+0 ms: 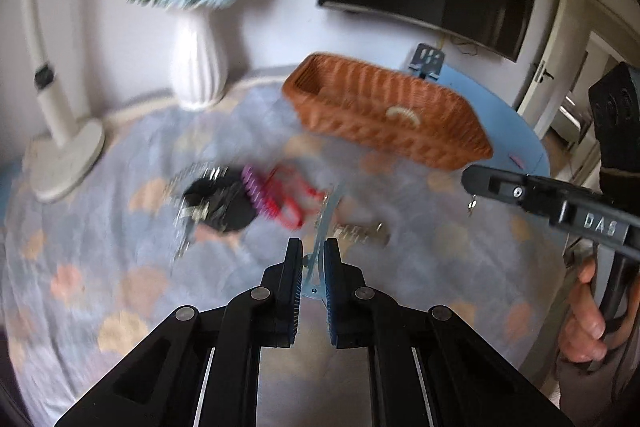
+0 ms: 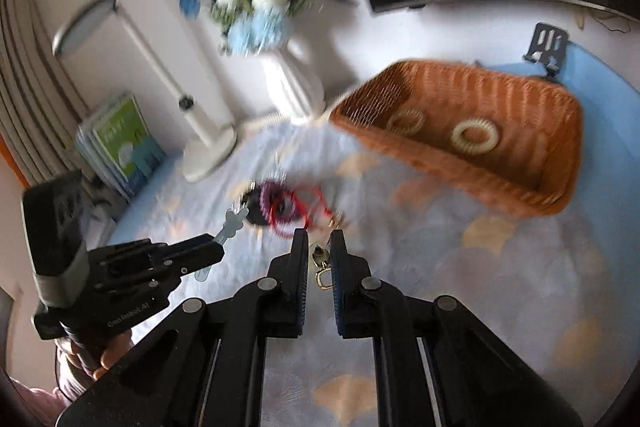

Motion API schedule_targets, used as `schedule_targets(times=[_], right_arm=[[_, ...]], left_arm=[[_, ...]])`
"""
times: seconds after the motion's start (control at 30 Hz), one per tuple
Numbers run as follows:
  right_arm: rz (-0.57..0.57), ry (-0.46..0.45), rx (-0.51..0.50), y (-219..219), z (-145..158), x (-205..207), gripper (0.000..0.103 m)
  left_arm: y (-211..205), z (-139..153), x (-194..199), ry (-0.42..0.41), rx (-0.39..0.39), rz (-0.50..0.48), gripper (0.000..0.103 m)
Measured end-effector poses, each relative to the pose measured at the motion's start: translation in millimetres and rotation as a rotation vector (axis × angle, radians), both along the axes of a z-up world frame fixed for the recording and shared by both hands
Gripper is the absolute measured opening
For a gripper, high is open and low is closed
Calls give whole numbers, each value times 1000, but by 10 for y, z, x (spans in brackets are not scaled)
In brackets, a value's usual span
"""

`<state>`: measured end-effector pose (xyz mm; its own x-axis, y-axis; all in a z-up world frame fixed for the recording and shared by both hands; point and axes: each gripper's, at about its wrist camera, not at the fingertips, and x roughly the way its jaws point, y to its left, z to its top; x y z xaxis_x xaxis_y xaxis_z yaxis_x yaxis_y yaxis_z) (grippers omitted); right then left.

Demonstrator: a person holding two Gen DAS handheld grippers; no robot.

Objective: Organize jewelry
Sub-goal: 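Carry the keychain and hair clip into the basket and open both tools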

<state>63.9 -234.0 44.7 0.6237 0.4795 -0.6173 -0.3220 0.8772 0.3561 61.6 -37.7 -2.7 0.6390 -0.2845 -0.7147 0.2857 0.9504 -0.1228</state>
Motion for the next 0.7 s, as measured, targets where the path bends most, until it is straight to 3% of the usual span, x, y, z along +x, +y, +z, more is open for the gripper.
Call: schedule_targets(times=[0.2, 0.37, 0.53, 0.7], right_arm=[[-58, -57, -3, -430, 295, 191, 12], [-53, -31, 64, -751, 340, 446, 12], [-120, -1, 27, -997, 223, 824, 12], [-192, 76, -27, -1141, -62, 1243, 12]], left_arm=[[-433, 277, 367, -34, 58, -53, 11], [-844, 416, 753, -45, 79, -118, 11], [-1152, 392, 1273, -27, 85, -137, 11], [-1400, 158, 1737, 49, 75, -174, 11]])
